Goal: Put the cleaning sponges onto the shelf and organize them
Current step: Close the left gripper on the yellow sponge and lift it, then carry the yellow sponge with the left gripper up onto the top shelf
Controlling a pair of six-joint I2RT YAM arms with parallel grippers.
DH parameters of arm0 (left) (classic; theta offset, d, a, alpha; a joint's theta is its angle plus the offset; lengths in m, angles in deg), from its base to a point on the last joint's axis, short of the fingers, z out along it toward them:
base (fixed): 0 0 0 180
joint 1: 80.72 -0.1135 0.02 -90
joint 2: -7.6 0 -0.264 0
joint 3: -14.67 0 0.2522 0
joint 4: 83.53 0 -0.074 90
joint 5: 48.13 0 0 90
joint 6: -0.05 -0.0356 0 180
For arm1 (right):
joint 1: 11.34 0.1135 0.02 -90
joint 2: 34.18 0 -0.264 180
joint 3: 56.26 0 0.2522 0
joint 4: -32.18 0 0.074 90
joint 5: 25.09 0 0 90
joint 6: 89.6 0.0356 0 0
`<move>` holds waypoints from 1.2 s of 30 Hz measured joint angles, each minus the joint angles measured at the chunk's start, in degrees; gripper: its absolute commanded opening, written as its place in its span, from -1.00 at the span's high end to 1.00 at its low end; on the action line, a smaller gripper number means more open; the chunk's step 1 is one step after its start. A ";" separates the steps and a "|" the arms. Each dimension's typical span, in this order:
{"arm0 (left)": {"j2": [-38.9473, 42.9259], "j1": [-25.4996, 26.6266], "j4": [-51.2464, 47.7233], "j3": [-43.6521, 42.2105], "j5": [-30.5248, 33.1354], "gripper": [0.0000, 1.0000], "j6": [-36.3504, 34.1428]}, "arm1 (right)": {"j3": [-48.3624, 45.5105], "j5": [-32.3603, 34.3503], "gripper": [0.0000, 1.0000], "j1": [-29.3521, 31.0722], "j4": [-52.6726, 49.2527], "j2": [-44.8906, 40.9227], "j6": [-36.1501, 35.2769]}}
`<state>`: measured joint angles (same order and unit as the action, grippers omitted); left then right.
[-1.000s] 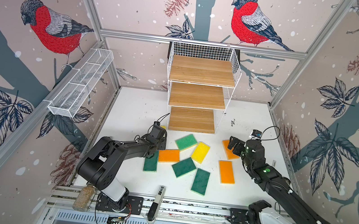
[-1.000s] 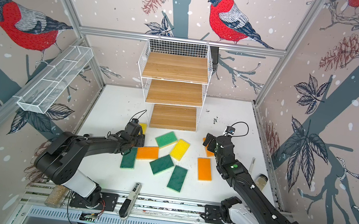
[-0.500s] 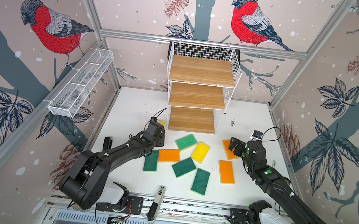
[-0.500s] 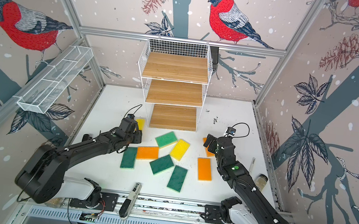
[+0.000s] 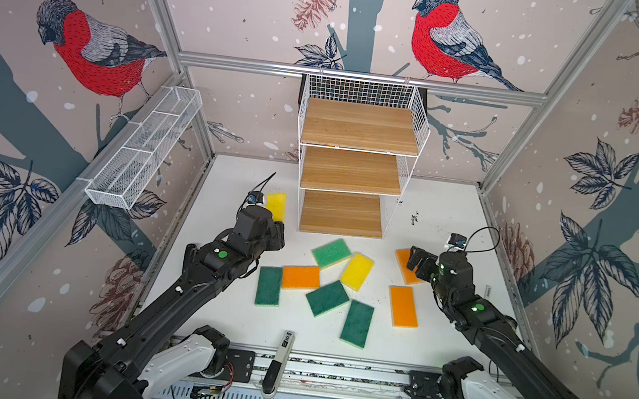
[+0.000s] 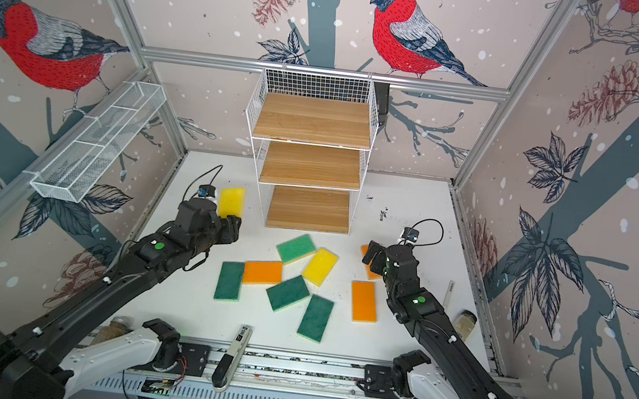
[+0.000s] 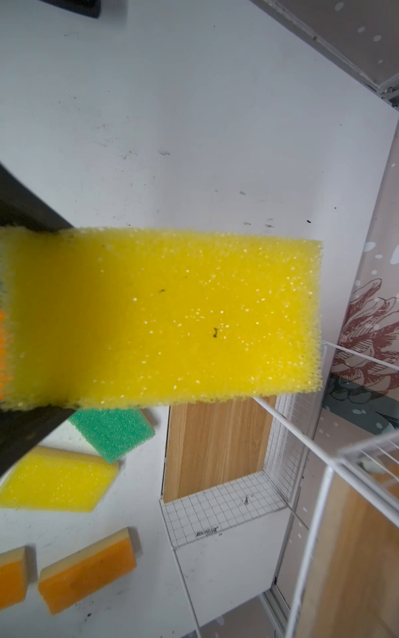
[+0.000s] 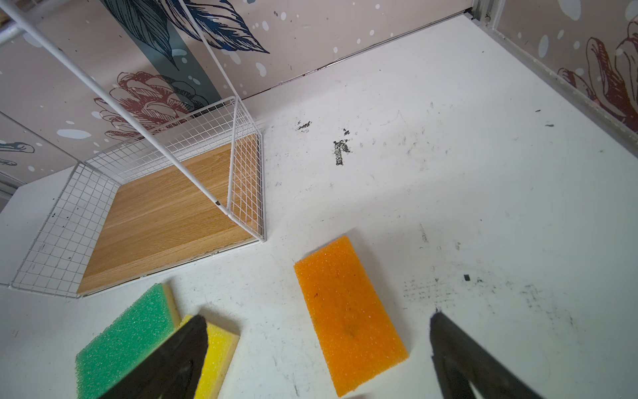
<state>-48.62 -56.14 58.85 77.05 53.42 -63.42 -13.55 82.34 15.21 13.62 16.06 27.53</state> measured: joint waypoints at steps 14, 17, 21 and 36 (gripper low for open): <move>-2.21 5.97 -15.28 22.86 4.85 -0.25 -4.07 | 2.75 -1.09 -0.99 0.00 -2.43 0.11 0.00; -3.54 6.73 -16.76 27.19 5.11 -0.24 -4.48 | 3.21 -1.27 -0.99 0.00 -3.19 -0.66 -0.02; -5.73 7.32 -18.12 32.94 5.03 -0.24 -5.53 | 3.21 -1.38 -1.00 0.00 -3.87 -1.95 -0.02; -20.55 11.41 -19.69 54.82 3.50 -0.19 -10.01 | 2.97 -2.45 -0.99 0.00 -6.54 -5.03 -0.87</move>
<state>-69.17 -44.73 39.16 131.87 56.92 -73.43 -10.58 79.89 15.21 7.09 11.03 26.66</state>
